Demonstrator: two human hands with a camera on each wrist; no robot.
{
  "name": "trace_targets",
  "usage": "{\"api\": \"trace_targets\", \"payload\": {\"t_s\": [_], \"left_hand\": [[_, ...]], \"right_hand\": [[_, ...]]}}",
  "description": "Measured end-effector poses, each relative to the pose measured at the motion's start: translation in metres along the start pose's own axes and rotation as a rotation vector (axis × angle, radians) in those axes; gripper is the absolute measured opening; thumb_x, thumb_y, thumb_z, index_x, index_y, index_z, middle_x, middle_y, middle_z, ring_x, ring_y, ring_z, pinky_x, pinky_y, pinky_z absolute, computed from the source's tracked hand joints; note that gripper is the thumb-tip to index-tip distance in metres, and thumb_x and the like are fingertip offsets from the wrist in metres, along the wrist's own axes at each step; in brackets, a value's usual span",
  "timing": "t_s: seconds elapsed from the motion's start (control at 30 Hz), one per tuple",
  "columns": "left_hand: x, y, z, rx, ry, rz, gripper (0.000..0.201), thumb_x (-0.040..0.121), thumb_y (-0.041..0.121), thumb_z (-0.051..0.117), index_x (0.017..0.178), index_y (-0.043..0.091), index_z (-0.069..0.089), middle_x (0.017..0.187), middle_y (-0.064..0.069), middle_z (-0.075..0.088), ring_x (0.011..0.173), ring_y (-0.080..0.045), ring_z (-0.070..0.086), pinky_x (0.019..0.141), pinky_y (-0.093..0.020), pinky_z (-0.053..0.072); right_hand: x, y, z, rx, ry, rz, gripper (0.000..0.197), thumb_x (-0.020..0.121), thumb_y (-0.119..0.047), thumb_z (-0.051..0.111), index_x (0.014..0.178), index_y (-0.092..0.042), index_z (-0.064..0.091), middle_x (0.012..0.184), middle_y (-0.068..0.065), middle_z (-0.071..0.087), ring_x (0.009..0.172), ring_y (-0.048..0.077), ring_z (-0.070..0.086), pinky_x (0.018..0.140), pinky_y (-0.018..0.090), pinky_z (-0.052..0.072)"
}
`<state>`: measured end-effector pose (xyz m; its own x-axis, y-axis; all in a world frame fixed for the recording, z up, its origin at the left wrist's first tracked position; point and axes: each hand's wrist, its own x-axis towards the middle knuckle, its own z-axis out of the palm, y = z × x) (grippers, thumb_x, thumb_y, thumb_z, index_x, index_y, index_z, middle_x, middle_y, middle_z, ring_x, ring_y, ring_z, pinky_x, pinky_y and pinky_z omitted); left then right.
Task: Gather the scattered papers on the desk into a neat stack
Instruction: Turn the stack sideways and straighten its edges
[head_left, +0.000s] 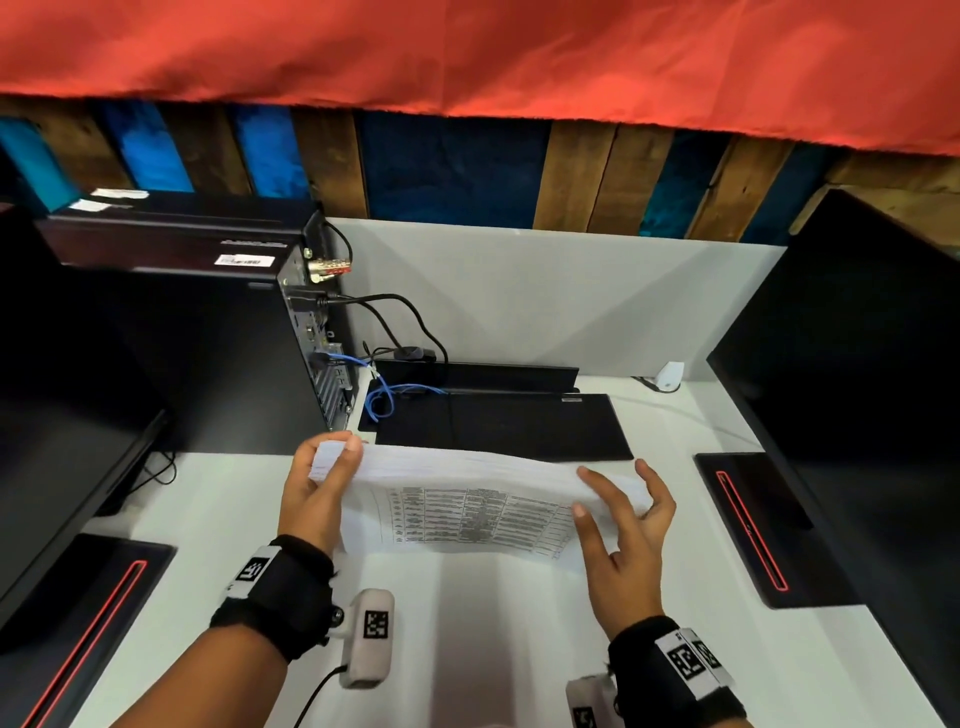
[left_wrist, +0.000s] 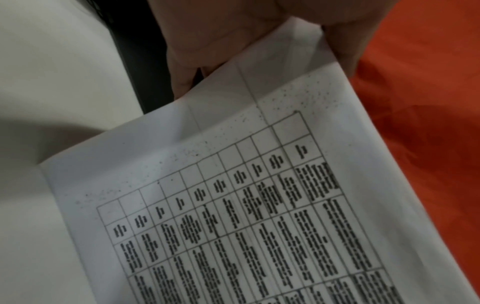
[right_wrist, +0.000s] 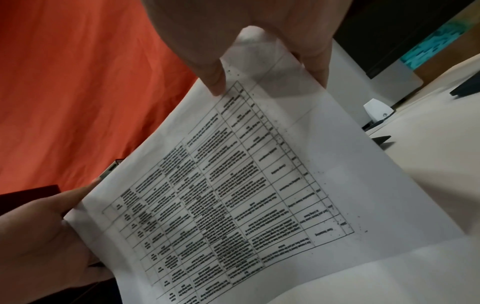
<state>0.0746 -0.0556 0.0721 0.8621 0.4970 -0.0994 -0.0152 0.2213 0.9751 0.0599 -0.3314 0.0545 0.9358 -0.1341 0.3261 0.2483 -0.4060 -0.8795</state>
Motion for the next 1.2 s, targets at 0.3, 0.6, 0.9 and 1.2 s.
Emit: {"api": "trace_targets", "payload": {"t_s": [0.3, 0.6, 0.9, 1.2], "left_hand": [[0.004, -0.021, -0.014, -0.008, -0.143, -0.031, 0.067, 0.056, 0.028, 0.079, 0.116, 0.015, 0.05, 0.094, -0.002, 0.064, 0.074, -0.001, 0.067, 0.06, -0.008, 0.052], [0.011, -0.044, -0.029, 0.285, -0.18, -0.105, 0.031, 0.075, -0.01, 0.069, 0.085, 0.02, 0.065, 0.069, 0.019, 0.075, 0.087, -0.017, 0.066, 0.086, -0.032, 0.049], [0.016, -0.029, -0.028, 0.415, -0.218, -0.06, 0.025, 0.078, -0.005, 0.069, 0.094, 0.014, 0.064, 0.089, 0.002, 0.069, 0.088, -0.019, 0.062, 0.081, -0.026, 0.045], [0.004, -0.026, -0.023, 0.403, -0.12, -0.031, 0.021, 0.081, 0.001, 0.066, 0.102, 0.007, 0.065, 0.088, 0.007, 0.067, 0.084, -0.008, 0.062, 0.084, -0.027, 0.046]], "right_hand": [[-0.002, 0.008, -0.003, 0.002, 0.024, -0.001, 0.042, 0.089, -0.009, 0.063, 0.106, -0.047, 0.066, 0.147, -0.018, 0.023, 0.127, -0.007, 0.034, 0.091, 0.004, 0.044], [0.018, 0.038, -0.005, 0.377, -0.07, 0.417, 0.064, 0.084, 0.011, 0.061, 0.133, -0.027, 0.045, 0.118, -0.006, 0.061, 0.121, 0.014, 0.057, 0.08, 0.0, 0.047], [0.033, 0.031, -0.011, 0.328, -0.047, 0.452, 0.037, 0.083, 0.009, 0.063, 0.109, -0.017, 0.06, 0.105, 0.003, 0.068, 0.1, 0.014, 0.063, 0.085, 0.02, 0.048], [0.026, 0.029, -0.012, 0.25, -0.029, 0.388, 0.026, 0.089, 0.002, 0.058, 0.105, -0.019, 0.06, 0.094, -0.01, 0.068, 0.091, 0.003, 0.067, 0.067, 0.007, 0.049]]}}
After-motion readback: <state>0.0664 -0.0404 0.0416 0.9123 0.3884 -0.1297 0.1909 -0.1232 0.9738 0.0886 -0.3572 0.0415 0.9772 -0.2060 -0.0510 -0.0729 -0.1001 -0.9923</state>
